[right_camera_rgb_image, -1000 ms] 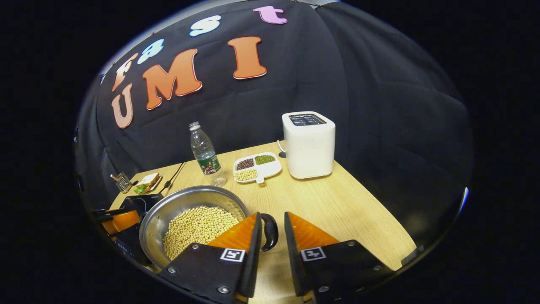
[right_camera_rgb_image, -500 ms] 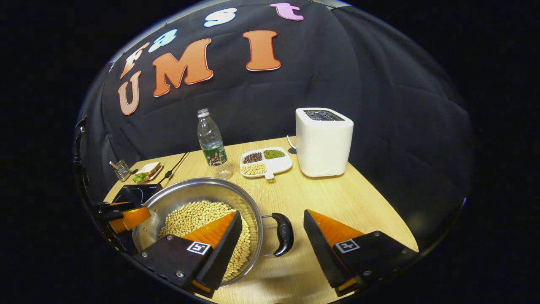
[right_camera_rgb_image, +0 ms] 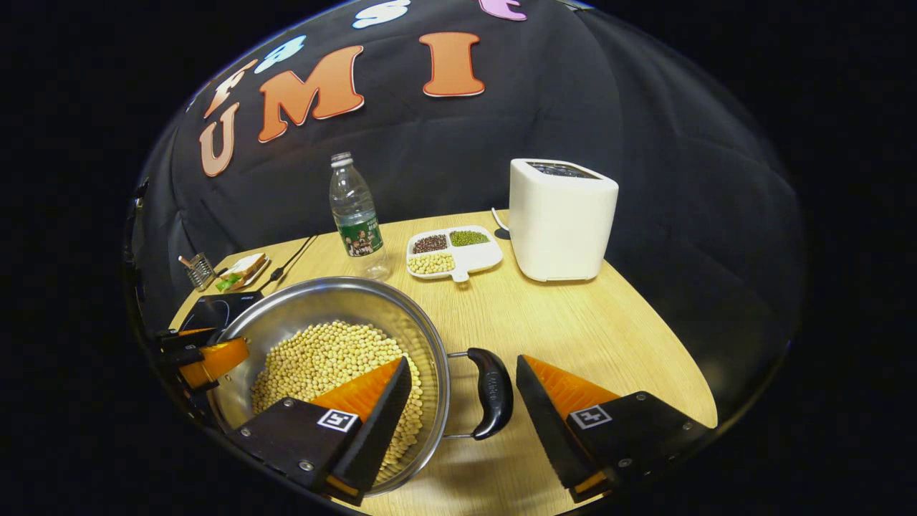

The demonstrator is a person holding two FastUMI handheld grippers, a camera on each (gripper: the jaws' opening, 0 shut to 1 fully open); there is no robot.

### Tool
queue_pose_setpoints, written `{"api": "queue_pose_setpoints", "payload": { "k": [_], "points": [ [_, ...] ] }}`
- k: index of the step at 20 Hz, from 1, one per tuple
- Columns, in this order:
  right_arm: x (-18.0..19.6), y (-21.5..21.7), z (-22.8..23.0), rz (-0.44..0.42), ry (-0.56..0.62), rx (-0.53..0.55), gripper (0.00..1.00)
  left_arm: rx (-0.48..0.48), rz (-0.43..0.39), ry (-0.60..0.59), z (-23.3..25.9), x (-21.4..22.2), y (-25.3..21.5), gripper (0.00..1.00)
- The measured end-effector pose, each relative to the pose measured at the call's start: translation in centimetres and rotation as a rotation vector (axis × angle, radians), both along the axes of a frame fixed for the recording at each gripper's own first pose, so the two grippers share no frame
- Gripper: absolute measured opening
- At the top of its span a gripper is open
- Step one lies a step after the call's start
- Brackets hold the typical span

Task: First push the handle of the pot to place it horizontally, then grasp the pot with both hands and set it on the induction cooktop.

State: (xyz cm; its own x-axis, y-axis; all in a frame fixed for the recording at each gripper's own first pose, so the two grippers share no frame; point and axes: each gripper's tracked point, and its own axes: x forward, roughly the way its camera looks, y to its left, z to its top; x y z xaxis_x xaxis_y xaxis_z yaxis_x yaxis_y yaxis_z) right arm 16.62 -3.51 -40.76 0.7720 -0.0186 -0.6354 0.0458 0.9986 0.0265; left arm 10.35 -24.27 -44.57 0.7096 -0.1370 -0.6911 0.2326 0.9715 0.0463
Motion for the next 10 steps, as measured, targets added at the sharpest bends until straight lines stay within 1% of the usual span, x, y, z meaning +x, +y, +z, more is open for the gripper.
{"api": "queue_pose_setpoints", "payload": {
  "k": [1, 2, 3, 4, 5, 7, 8, 10],
  "points": [
    [-0.08, 0.10, -0.26, 0.001, 0.007, 0.003, 0.90, 0.016, 0.002, 0.001, -0.09, 0.05, 0.20, 0.93],
    [-0.08, -0.06, -0.44, -0.003, 0.013, -0.005, 0.84, 0.020, 0.001, 0.000, -0.12, 0.18, 0.25, 0.83],
    [-0.02, -0.45, -0.66, -0.008, 0.015, -0.026, 0.76, 0.021, -0.002, 0.001, -0.13, 0.15, 0.12, 0.81],
    [-0.10, -0.47, -0.62, -0.003, 0.014, -0.035, 0.71, 0.022, -0.005, 0.003, -0.14, 0.09, 0.09, 0.79],
    [0.05, -0.52, -0.54, 0.001, 0.011, -0.039, 0.65, 0.026, -0.011, -0.002, -0.42, 0.32, 0.32, 0.79],
    [0.15, -0.46, -0.57, -0.004, 0.016, -0.026, 0.63, 0.006, -0.022, 0.003, -0.15, 0.11, 0.06, 0.67],
    [0.04, -0.48, -0.64, -0.009, 0.021, -0.015, 0.61, -0.004, -0.026, 0.003, -0.07, 0.13, 0.17, 0.69],
    [0.07, -0.43, -0.66, -0.005, 0.019, -0.009, 0.58, -0.006, -0.027, 0.006, -0.14, 0.08, 0.29, 0.64]
  ]
}}
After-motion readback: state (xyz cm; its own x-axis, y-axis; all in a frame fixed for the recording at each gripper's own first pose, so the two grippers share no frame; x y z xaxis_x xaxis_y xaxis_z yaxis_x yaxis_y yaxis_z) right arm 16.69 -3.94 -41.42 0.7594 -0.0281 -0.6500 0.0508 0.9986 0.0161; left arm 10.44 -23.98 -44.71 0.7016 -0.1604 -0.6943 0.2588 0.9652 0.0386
